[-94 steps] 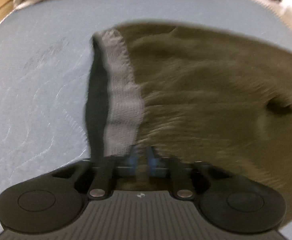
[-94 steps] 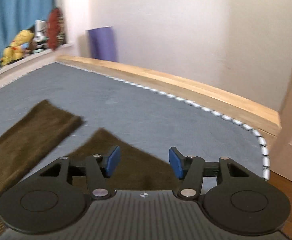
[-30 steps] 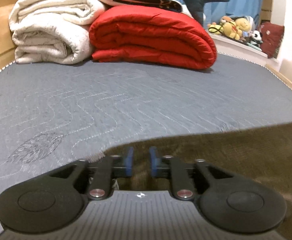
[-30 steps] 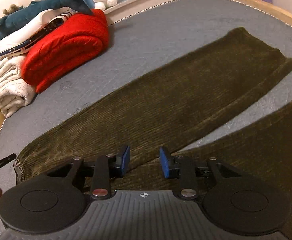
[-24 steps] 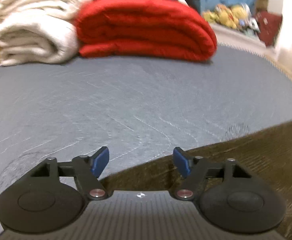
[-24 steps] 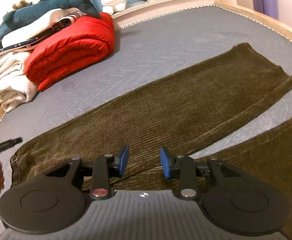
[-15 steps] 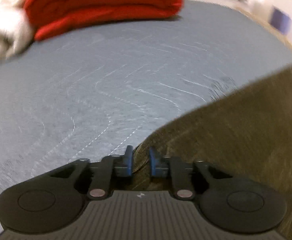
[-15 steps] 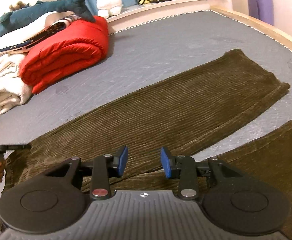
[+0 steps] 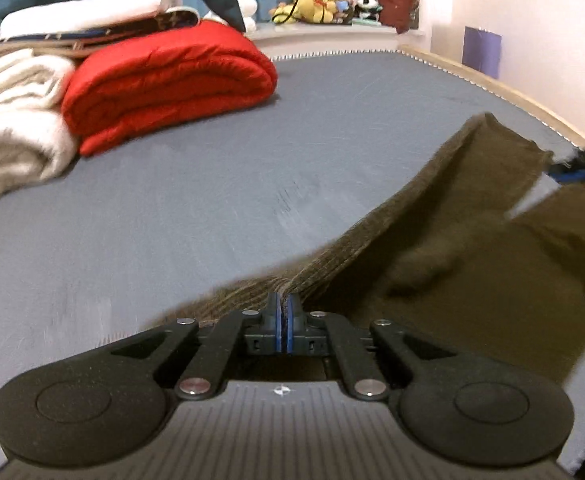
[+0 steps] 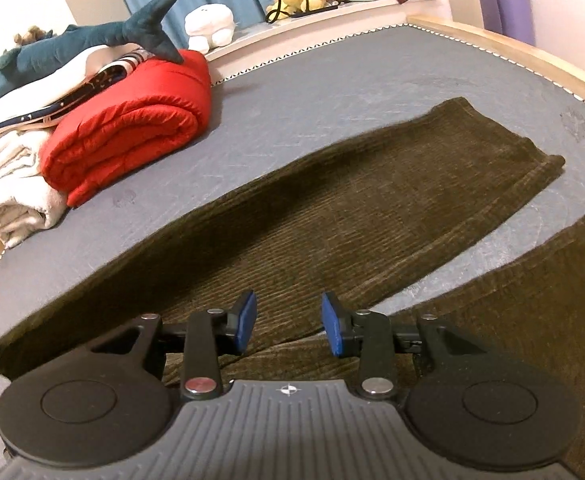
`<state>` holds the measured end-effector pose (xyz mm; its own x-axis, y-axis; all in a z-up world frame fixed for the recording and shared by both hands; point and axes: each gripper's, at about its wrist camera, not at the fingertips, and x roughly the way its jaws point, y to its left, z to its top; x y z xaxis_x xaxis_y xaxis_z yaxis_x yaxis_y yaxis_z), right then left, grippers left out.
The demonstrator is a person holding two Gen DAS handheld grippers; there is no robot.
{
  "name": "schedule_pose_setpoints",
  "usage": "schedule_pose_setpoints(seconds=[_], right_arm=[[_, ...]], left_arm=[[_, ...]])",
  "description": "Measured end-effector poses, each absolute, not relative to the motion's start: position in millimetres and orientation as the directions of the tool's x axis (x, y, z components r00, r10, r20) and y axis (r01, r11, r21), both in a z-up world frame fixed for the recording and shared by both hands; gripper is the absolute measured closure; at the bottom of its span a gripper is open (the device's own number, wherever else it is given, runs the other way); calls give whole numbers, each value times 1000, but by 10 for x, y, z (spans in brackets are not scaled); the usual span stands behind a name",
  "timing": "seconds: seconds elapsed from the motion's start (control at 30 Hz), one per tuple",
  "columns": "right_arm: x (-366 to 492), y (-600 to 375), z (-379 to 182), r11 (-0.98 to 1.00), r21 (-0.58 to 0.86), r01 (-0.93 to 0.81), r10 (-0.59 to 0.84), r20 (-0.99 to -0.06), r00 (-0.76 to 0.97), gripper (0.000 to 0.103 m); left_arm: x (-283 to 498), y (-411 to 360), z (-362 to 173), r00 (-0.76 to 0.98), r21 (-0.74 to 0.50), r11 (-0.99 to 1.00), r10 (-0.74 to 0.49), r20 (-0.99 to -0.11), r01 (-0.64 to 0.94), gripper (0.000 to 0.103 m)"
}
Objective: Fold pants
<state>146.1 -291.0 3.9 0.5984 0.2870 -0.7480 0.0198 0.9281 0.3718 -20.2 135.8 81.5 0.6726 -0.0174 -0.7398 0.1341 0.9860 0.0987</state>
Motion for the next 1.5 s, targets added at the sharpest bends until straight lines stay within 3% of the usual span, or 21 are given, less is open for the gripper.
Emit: schedule_pose_setpoints(seconds=[0.2, 0.27, 0.33, 0.43, 0.67, 0.7, 0.8, 0.93, 1.03, 1.07, 1.3, 1.5], right_arm=[[1388, -2990, -16, 922, 383, 52, 277, -751, 599, 65], [1379, -3013, -54, 919, 389, 63, 279, -756, 593, 65], [1371, -3019, -84, 919, 388, 71, 277, -762, 585, 65], [1360, -3060, -108, 915, 393, 88, 274, -767, 580, 65], [1376, -3230, -207, 906, 395, 153, 246, -784, 571, 64], [1381, -3244, -222, 904, 397, 159, 245, -786, 567, 64], [1401, -3295, -254, 903, 394, 173, 235, -788, 569, 64], [1455, -3412, -283, 891, 400, 216, 212, -786, 581, 64], [1538, -3569, -317, 874, 407, 267, 177, -777, 604, 64], [1576, -3633, -338, 862, 420, 283, 173, -770, 614, 64], [1895, -4013, -658, 749, 556, 361, 200, -709, 677, 62], [2201, -4172, -1061, 661, 635, 398, 242, -683, 689, 62]], left_arm=[[-709, 1165, 125, 490, 13, 995, -39, -871, 102, 102], [-703, 1288, 201, 522, -39, 998, -55, -851, 41, 97], [-730, 1510, 329, 579, -189, 980, -119, -807, -62, 72], [-755, 1685, 241, 529, -332, 931, -207, -823, -152, 69], [-655, 1823, -146, 415, -398, 873, -263, -871, -283, 61], [-635, 1879, -143, 441, -423, 851, -266, -857, -310, 58], [-567, 2002, -126, 499, -454, 811, -240, -833, -368, 37], [-504, 2004, -180, 495, -419, 802, -181, -850, -425, 43], [-500, 2007, -154, 486, -349, 811, -93, -869, -470, 92], [-505, 2050, -134, 489, -334, 806, -63, -870, -490, 96], [-550, 1979, 326, 640, -265, 835, 128, -758, -482, 100], [-461, 2057, 57, 553, -328, 777, 31, -832, -537, 99]])
